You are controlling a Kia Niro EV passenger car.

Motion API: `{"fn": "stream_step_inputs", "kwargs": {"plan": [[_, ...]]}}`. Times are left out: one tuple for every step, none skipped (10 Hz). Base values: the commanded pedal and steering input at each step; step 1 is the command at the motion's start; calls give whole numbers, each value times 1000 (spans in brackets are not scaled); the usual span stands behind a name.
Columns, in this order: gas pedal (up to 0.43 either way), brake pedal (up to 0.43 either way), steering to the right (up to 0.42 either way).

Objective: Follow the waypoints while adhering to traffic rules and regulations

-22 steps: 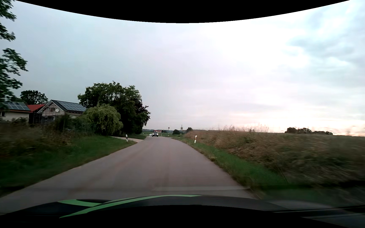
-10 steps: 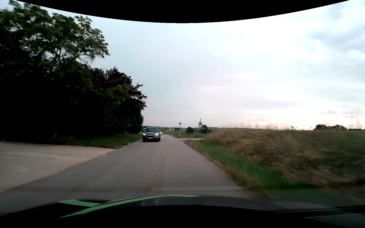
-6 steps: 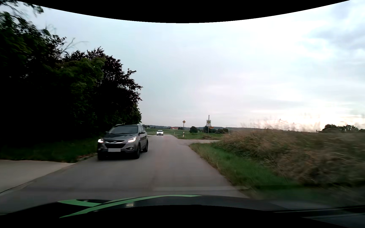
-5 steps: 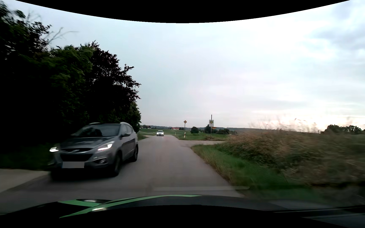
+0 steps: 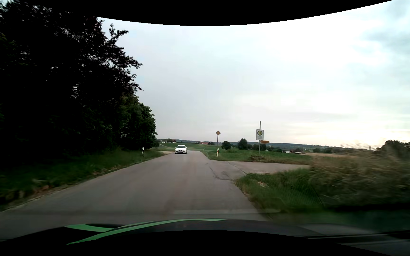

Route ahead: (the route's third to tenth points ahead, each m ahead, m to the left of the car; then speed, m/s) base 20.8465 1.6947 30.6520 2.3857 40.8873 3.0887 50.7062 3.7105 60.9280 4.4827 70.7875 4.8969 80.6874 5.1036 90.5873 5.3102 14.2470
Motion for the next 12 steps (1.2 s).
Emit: {"fn": "stream_step_inputs", "kwargs": {"plan": [[0, 0, -14], [0, 0, -12], [0, 0, -12], [39, 0, -12], [130, 0, -12], [150, 0, -12], [189, 0, -12], [189, 0, -14], [189, 0, -14], [189, 0, -14], [189, 0, -13], [189, 0, -10]]}}
